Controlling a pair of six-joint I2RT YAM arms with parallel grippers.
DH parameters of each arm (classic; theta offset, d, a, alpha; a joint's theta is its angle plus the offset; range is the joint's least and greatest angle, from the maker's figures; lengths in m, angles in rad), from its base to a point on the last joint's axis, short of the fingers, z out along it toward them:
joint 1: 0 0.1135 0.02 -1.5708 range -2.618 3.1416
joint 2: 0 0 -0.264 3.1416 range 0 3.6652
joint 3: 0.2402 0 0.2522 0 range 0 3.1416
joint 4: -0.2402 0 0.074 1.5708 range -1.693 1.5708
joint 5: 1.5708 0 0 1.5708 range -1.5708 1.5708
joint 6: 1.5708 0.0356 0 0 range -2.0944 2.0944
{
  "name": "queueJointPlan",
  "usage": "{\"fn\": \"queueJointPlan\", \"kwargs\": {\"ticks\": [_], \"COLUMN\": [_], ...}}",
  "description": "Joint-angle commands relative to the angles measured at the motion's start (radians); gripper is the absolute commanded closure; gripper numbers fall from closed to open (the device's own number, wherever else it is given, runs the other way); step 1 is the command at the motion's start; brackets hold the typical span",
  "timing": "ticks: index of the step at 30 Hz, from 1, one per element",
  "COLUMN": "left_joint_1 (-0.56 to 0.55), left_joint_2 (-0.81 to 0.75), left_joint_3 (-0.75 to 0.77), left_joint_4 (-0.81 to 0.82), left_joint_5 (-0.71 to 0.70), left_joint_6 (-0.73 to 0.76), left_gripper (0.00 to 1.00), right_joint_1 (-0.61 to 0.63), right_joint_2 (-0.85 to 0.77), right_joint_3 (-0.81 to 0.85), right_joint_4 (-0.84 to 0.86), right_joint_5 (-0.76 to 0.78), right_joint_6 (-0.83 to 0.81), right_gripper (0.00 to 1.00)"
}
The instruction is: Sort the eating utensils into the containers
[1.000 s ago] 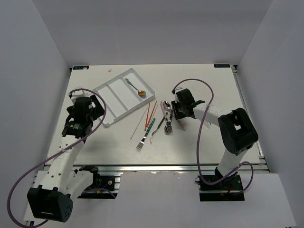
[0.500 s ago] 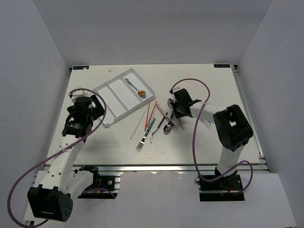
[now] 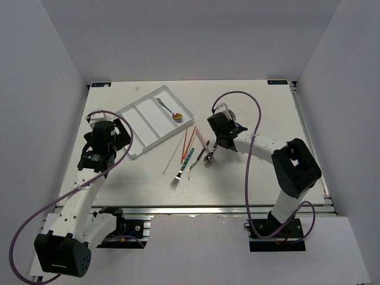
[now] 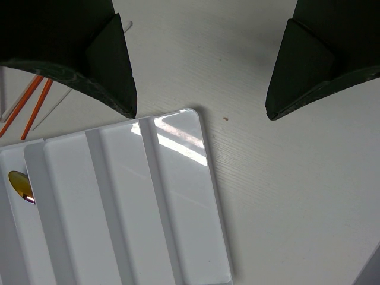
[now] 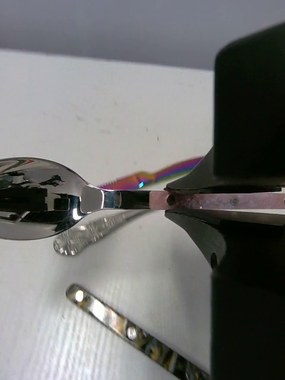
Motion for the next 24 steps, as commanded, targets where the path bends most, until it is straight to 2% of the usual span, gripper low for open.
{"fn": "queueJointPlan", "kwargs": {"ticks": [1,3,6,7,9,10,14,16,17,19,22,24], "left_joint_1": [0.003,0.003,0.003,0.003,0.003,0.003,0.004,0.003,0.003,0.003,0.003,0.003], "left_joint_2": [-0.004,-0.004,-0.001,0.000,-0.001,-0.001,-0.012,-0.012,-0.009,-0.006,-0.007,-0.012], "left_joint_3": [0.022,0.022,0.022,0.022,0.025,0.025,0.021,0.021,0.021,0.022,0.022,0.022], "left_joint_4": [0.014,0.012,0.014,0.012,0.011,0.011,0.011,0.011,0.011,0.009,0.010,0.011], "left_joint_5": [-0.001,0.001,0.001,0.002,0.001,-0.001,-0.013,-0.014,-0.014,-0.011,-0.005,-0.007], "left_joint_6": [0.007,0.007,0.007,0.007,0.007,0.007,0.007,0.007,0.007,0.007,0.007,0.007], "left_gripper": [0.02,0.02,0.02,0.02,0.02,0.02,0.02,0.02,0.02,0.02,0.02,0.02], "right_joint_1": [0.004,0.008,0.014,0.014,0.017,0.017,0.019,0.019,0.020,0.021,0.019,0.019], "right_joint_2": [-0.039,-0.068,-0.133,-0.137,-0.099,-0.076,0.078,0.192,0.267,0.332,0.437,0.534], "right_joint_3": [0.054,0.077,0.088,0.101,0.182,0.213,0.399,0.553,0.554,0.711,0.776,0.890], "right_joint_4": [0.054,0.049,0.113,0.127,0.144,0.156,0.231,0.230,0.233,0.270,0.342,0.348], "right_joint_5": [0.254,0.250,-0.009,-0.241,-0.435,-0.612,-0.845,-0.876,-0.876,-0.893,-0.900,-0.887], "right_joint_6": [-0.067,-0.044,-0.039,-0.041,-0.057,-0.077,-0.062,-0.044,-0.030,-0.028,-0.044,-0.056], "right_gripper": [1.00,1.00,1.00,1.00,1.00,1.00,1.00,1.00,1.00,1.00,1.00,1.00]}}
